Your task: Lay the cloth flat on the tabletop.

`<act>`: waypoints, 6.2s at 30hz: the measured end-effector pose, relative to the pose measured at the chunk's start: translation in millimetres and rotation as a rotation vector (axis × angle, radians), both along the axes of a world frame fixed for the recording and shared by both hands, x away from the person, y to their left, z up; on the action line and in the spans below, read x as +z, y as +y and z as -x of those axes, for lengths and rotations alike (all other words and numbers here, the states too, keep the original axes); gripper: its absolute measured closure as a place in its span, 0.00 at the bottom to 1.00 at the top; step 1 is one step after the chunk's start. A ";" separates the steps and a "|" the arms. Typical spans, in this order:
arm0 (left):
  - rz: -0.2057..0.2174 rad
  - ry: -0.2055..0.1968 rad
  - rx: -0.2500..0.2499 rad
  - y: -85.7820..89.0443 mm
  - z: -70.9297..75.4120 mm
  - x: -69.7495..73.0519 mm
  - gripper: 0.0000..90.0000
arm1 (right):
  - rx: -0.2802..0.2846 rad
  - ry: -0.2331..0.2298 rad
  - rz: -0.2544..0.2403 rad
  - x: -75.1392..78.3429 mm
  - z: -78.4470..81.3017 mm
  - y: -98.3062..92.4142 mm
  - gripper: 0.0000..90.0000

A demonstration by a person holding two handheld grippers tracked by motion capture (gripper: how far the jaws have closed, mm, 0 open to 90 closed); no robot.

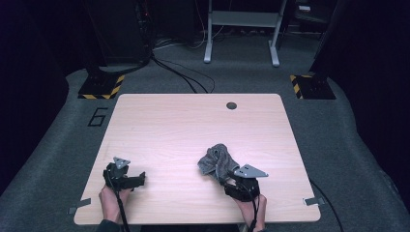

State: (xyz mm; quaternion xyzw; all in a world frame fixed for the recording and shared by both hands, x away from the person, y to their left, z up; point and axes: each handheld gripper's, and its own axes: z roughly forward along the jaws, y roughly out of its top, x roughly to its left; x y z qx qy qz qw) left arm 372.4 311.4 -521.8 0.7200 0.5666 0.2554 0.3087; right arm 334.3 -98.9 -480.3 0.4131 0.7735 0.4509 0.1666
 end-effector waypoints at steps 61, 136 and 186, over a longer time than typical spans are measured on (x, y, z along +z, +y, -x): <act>-0.006 -0.143 -0.538 -162.6 1.0 22.8 0.98 | -0.067 -0.038 0.092 10.0 1.4 -26.4 0.94; 0.035 -0.090 -0.443 -107.3 -2.6 29.3 0.93 | -0.068 0.056 0.150 -9.8 -13.7 -37.4 0.92; -0.040 0.039 -0.613 -186.2 37.5 5.7 0.41 | -0.073 0.057 0.115 -3.9 0.2 -35.5 0.91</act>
